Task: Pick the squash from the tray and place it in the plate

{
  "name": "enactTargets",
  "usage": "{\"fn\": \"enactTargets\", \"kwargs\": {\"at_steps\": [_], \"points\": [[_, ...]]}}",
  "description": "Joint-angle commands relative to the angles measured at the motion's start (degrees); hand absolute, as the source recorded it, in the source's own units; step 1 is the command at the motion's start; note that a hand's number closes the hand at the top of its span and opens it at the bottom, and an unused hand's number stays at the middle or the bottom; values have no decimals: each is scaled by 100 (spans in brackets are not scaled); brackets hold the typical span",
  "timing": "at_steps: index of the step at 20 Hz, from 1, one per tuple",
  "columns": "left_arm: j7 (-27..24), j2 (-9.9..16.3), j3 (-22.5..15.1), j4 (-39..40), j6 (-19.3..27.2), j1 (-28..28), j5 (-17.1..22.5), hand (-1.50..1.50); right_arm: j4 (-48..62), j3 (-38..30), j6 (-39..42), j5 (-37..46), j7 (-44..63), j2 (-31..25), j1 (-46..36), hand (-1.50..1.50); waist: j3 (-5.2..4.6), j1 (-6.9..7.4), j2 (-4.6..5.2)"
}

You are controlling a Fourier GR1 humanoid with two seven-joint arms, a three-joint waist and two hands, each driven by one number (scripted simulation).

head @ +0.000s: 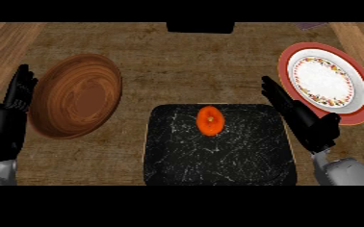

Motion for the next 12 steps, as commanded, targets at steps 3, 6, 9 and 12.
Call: {"fn": "enactTargets", "kwargs": {"at_steps": [3, 6, 9, 12], "points": [[450, -339, -159, 348, -88, -204, 114, 0, -216, -429, -877, 76, -259, 677, -165, 150, -61, -317, 114], [782, -446, -248, 719, -450, -370, 461, 0, -285, -619, -1832, 388, -629, 1214, -196, 150, -65, -425, 131], [935, -523, -326, 525, -444, -85, 582, 0, 160, -918, -3096, 1808, -480, 399, 76, -150, -71, -695, 66], [916, -707, -453, 676, -412, -227, 505, 0, -220, -597, -3892, 1816, -1464, 1676, 649, -150, -55, -513, 95]]}}
